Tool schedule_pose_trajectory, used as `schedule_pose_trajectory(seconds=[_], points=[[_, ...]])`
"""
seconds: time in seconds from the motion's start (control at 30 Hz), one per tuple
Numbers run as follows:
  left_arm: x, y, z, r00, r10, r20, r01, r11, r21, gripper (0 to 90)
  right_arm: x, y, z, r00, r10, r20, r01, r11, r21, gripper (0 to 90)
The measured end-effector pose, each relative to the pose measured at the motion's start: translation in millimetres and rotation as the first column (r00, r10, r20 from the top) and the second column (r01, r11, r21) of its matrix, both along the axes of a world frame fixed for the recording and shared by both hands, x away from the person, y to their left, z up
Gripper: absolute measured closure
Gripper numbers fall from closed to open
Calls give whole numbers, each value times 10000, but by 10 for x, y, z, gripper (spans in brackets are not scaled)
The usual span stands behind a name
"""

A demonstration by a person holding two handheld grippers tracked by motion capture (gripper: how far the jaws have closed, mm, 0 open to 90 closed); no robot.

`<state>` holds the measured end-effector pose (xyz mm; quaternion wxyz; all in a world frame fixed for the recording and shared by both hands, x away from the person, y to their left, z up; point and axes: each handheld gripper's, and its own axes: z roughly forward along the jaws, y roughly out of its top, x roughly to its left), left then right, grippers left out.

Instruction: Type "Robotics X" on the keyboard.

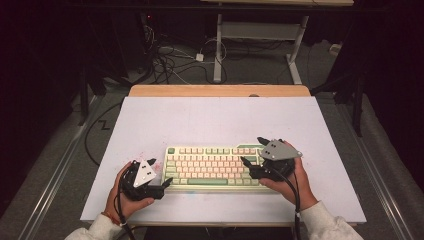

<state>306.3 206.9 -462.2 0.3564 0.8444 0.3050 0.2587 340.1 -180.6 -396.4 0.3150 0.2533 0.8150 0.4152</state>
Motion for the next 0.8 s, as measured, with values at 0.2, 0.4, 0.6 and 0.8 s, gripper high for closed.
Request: schedule_pose_trajectory(seconds=[0.2,0.4,0.6,0.8], points=[[0,1,0,10000,-1,-6,1,10000,37,175,-16,-74,6,9999,-133,59,133,9999,-13,231],[0,-7,-7,10000,-14,-5,14,10000,29,175,-44,-136,-13,9999,-163,34,163,9998,74,228],[-1,-5,-6,10000,-28,-4,28,10000,20,175,-75,-193,-34,9995,-281,129,281,9996,-1,225],[-2,-12,-7,10000,-40,12,40,10000,31,175,-109,-282,-61,9995,-264,171,261,9995,192,223]])
